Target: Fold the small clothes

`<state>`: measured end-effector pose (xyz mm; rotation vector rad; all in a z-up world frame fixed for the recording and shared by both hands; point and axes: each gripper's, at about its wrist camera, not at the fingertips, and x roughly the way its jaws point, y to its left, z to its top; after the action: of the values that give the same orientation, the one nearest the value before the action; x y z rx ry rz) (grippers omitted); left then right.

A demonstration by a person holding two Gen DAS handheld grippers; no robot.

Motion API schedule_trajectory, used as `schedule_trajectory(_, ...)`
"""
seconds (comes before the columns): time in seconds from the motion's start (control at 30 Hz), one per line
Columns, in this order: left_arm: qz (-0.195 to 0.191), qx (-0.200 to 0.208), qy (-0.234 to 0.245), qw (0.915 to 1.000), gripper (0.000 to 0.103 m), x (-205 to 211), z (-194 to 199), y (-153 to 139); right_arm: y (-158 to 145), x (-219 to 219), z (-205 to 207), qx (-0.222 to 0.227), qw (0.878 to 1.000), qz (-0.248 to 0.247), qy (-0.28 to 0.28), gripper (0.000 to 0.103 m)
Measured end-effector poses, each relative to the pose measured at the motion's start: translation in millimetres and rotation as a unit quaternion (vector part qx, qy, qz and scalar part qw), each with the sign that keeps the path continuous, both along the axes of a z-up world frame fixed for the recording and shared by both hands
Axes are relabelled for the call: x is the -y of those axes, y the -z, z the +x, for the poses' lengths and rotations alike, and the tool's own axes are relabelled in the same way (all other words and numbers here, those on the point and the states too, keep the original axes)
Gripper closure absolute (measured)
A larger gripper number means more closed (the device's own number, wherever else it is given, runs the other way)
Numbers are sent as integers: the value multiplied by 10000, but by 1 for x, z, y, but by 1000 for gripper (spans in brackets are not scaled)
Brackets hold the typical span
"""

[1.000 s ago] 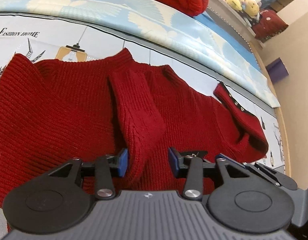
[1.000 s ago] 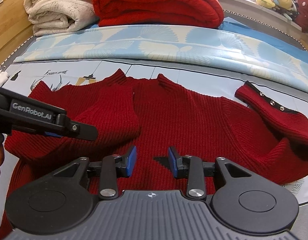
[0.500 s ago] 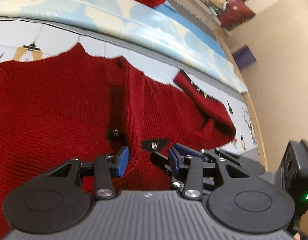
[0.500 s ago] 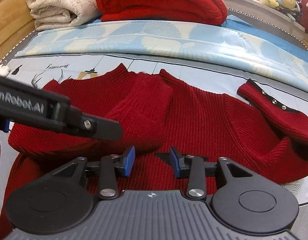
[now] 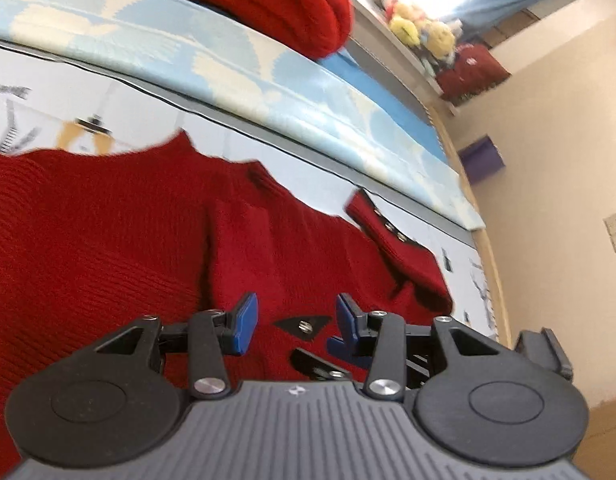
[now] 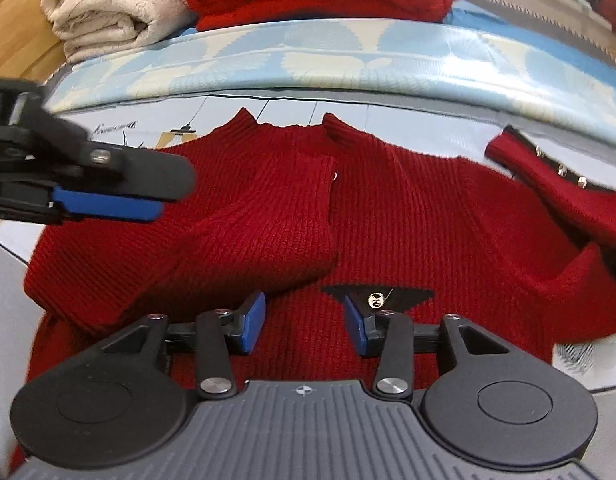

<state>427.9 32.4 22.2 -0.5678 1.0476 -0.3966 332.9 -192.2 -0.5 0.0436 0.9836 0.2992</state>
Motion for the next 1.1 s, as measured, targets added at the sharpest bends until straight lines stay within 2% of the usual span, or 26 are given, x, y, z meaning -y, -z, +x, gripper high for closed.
schedule_trajectory(0.1, 190, -58, -419, 9989, 56, -20, 3, 0, 0, 4, 3, -16, 9997, 235, 115, 55)
schedule_trajectory(0.2, 244, -360, -812, 9958, 56, -36, 5, 13, 3, 6, 5, -63, 9995, 237, 219, 55)
schedule_trajectory(0.3, 238, -774, -781, 9936, 63, -29, 6, 35, 2, 7, 6, -70, 9990, 342, 281, 55)
schedule_trajectory(0.37, 276, -910, -604, 9936, 79, -15, 7, 43, -2, 12, 7, 1, 9983, 380, 445, 55)
schedule_trajectory(0.4, 382, -919, -511, 9937, 83, -8, 7, 45, -5, 16, 8, 80, 9975, 373, 590, 55)
schedule_trajectory(0.43, 521, -885, -419, 9938, 91, 2, 6, 45, -8, 21, 8, 160, 9963, 374, 751, 55)
schedule_trajectory(0.47, 573, -867, -320, 9941, 94, 10, 5, 45, -11, 27, 9, 225, 9946, 396, 930, 55)
schedule_trajectory(0.6, 455, -841, 188, 9952, 94, 39, -2, 49, -13, 54, 14, 212, 9850, 697, 1562, 55)
schedule_trajectory(0.73, 431, -1018, 739, 9911, 94, 56, -6, 61, -3, 67, 18, -61, 9793, 1047, 1732, 54)
schedule_trajectory(0.83, 508, -1041, 724, 9906, 90, 55, -5, 63, 2, 63, 18, -186, 9782, 1218, 1670, 47)
schedule_trajectory(0.93, 610, -1004, 589, 9913, 82, 47, -2, 61, 3, 57, 16, -200, 9797, 1171, 1615, 44)
schedule_trajectory(1.1, 667, -968, 434, 9921, 82, 34, 1, 57, 0, 55, 13, -213, 9785, 1117, 1722, 42)
